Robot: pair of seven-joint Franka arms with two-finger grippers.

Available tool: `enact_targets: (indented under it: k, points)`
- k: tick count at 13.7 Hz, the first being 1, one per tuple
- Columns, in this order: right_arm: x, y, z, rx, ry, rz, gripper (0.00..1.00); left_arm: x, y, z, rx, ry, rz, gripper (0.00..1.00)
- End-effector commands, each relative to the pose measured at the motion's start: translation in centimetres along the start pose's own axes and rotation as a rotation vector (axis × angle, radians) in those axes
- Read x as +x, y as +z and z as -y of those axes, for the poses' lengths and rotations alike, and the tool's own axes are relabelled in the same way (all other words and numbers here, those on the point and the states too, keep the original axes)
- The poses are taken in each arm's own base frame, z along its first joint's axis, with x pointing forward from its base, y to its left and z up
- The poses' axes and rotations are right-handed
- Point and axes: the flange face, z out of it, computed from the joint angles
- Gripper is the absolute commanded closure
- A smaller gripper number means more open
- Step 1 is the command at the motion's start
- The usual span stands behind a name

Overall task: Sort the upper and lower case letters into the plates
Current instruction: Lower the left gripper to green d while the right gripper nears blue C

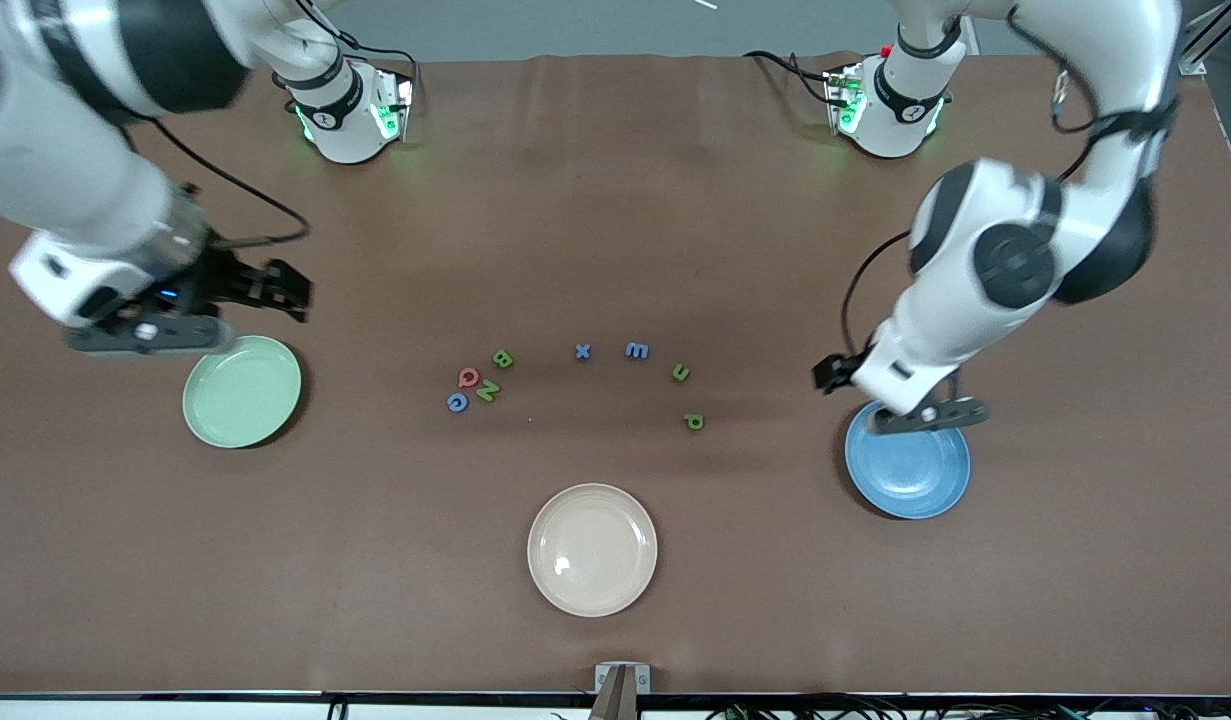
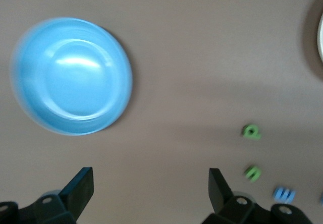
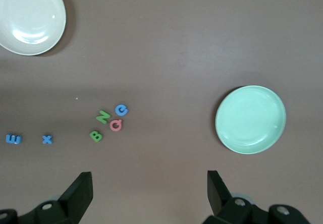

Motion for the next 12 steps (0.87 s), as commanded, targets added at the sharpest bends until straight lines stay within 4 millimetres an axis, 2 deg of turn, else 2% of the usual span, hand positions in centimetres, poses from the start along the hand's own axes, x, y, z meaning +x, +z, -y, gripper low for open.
enact_targets:
  k: [1,4,7,9,12]
  points:
    - [1.1,3.9,1.6,-0.03,0.006,0.061,0.0,-0.5,6.2,-5.4,-0.03,-0.07,-0.032,0.01]
    - [2.8,11.1,3.6,-0.06,0.015,0.165,0.01,-1.6,11.5,-9.1,-0.058,-0.142,-0.035,0.05]
    - [4.2,18.5,4.5,0.029,0.286,0.221,0.01,-2.3,14.4,-12.9,-0.05,-0.176,-0.041,0.16]
    - [3.5,24.1,4.1,0.05,0.352,0.176,0.0,-2.9,16.5,-14.4,-0.016,-0.191,-0.055,0.19]
    - [2.2,29.9,4.1,0.101,0.516,0.085,0.0,-3.1,18.5,-14.8,-0.009,-0.229,-0.058,0.27]
